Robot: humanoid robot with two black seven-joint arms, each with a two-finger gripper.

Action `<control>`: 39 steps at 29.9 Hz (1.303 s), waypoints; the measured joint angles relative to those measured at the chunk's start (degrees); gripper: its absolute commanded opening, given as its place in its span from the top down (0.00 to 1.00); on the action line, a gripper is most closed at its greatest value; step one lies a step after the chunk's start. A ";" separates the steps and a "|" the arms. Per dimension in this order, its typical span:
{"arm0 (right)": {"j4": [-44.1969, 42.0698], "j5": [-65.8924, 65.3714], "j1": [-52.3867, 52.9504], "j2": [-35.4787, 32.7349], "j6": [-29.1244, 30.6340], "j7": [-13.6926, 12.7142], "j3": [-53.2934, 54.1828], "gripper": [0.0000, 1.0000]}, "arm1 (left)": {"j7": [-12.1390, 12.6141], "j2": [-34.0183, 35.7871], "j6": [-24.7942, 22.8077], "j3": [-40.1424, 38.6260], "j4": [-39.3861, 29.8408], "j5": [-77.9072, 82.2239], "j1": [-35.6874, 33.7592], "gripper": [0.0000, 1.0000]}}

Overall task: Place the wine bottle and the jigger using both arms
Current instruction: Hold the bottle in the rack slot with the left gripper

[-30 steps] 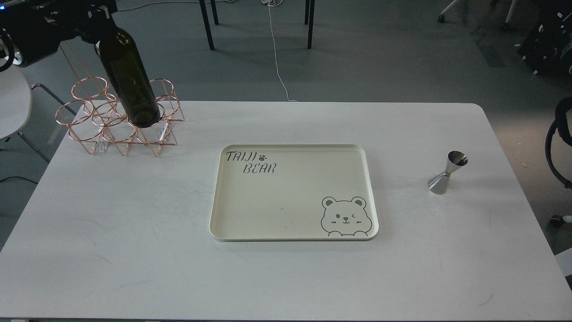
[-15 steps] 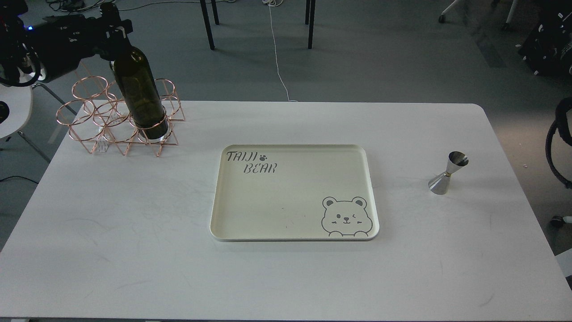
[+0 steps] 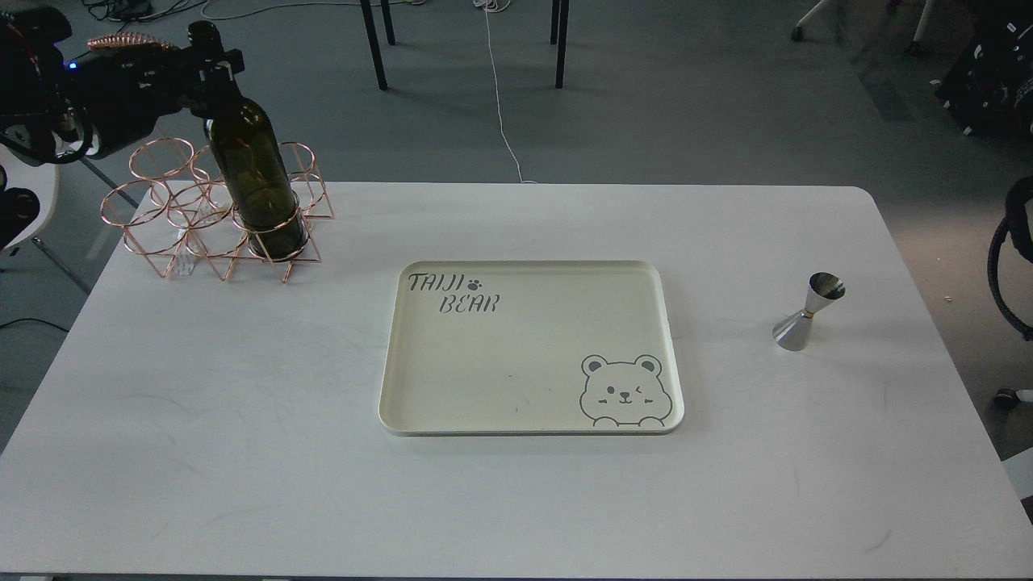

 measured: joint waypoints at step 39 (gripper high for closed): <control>0.18 -0.06 -0.08 -0.08 0.09 -0.10 -0.02 0.02 | 0.05 -0.42 0.17 2.94 0.72 -4.85 0.32 0.87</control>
